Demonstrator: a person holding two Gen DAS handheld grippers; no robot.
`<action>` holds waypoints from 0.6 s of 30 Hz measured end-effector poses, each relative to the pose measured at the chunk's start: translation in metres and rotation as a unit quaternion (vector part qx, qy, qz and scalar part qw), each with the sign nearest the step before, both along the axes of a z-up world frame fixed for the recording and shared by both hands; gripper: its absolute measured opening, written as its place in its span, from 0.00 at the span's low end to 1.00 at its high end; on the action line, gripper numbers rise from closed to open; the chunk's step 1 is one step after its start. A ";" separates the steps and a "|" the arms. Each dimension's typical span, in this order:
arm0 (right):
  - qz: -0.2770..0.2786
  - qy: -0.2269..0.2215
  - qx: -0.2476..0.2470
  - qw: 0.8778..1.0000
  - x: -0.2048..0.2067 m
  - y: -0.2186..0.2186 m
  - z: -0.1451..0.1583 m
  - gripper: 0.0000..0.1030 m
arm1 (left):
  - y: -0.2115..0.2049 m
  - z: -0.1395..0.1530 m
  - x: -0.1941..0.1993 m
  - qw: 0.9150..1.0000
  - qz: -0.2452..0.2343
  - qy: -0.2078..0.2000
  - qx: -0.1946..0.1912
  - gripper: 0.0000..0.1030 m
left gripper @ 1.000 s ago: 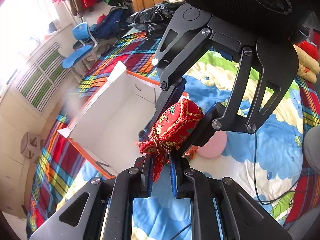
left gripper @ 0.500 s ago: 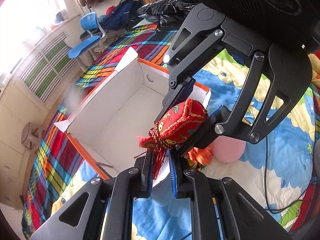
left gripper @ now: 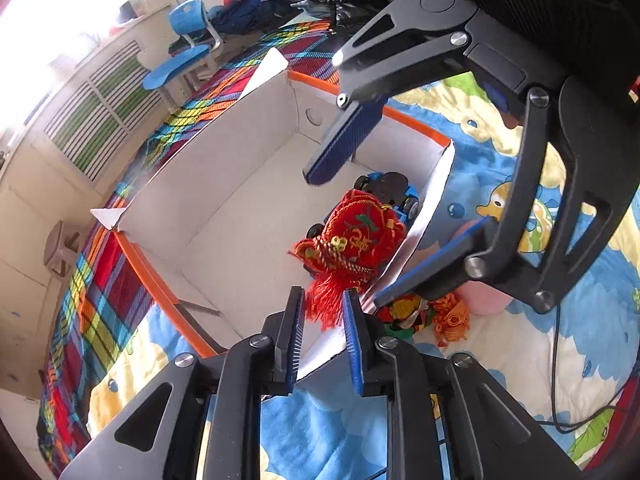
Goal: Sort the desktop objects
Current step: 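Carry the red toy into the box, release it onto the car, then move both grippers to the pink round cushion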
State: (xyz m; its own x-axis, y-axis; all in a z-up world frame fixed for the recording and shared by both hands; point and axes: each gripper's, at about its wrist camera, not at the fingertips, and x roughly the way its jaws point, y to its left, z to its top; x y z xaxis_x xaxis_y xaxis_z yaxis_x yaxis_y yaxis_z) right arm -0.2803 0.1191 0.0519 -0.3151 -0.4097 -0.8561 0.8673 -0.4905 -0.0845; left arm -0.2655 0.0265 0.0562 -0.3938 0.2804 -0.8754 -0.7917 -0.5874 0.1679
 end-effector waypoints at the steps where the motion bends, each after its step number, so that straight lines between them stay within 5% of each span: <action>1: -0.001 0.009 -0.002 1.000 0.002 0.001 0.001 0.67 | -0.001 -0.002 0.000 1.000 0.003 -0.001 0.002 0.22; 7: -0.026 0.001 -0.029 0.999 0.007 0.011 0.006 0.68 | -0.014 0.004 0.002 0.999 0.043 -0.007 0.032 0.25; 13: -0.032 0.010 -0.049 0.998 0.030 0.024 0.025 0.68 | -0.024 0.029 0.041 0.998 0.030 0.007 0.061 0.33; 18: -0.050 -0.014 -0.117 0.992 0.068 0.057 0.049 0.68 | -0.035 0.041 0.081 0.986 0.062 -0.038 0.152 0.34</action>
